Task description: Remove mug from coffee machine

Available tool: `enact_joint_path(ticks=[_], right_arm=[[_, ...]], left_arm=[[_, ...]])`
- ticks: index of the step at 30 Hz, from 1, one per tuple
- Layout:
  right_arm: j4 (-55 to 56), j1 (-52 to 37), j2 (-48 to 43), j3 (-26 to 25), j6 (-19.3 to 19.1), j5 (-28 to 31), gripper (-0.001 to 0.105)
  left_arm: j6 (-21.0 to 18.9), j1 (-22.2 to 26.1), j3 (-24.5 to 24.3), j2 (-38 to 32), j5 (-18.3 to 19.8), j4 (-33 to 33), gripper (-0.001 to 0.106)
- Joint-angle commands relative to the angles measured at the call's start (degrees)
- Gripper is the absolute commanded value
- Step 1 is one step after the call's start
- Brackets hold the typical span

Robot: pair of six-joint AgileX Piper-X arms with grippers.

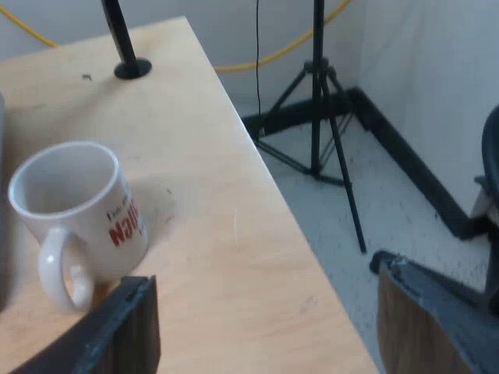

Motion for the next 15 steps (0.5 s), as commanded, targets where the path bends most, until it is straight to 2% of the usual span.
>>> enact_joint_path(ticks=[1,6,12,15], right_arm=[[-0.9,-0.1,-2.2,1.9,0.5,0.0,0.062],[-1.3,-0.1,-2.2,5.8,0.3,0.0,0.062],[-1.3,-0.1,-2.2,9.2,0.3,-0.1,0.062],[-2.1,-0.1,-2.1,9.9,0.3,-2.6,0.062]], left_arm=[[-0.1,0.1,3.2,-2.3,-1.0,-2.8,0.079],[-0.1,0.1,8.4,-2.1,-1.0,-8.9,0.079],[-0.1,0.1,11.5,-2.1,-1.0,-10.1,0.079],[0.1,0.1,12.7,-2.1,-1.0,-10.1,0.079]])
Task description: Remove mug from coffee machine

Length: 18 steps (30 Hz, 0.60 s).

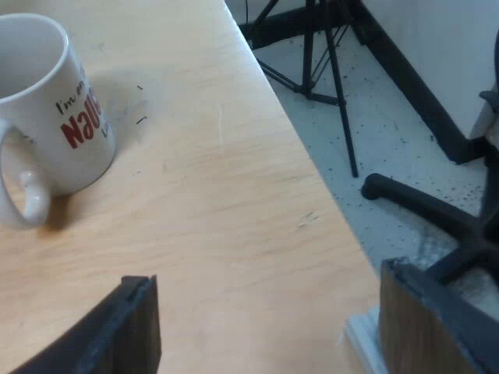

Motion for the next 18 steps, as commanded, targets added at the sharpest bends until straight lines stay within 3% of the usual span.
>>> enact_joint_path(ticks=[1,10,18], right_arm=[[-0.8,-0.1,-2.2,-0.2,-0.2,-2.1,0.062],[-0.8,-0.1,-2.2,-0.1,-0.2,-3.9,0.062],[-0.8,-0.1,-2.2,-0.1,-0.2,-2.7,0.062]], left_arm=[[0.3,0.1,0.6,-2.2,-0.9,-1.1,0.079],[0.2,0.1,4.0,-2.2,-0.8,-0.3,0.079],[0.2,0.1,4.1,-2.2,-0.8,-0.7,0.079]])
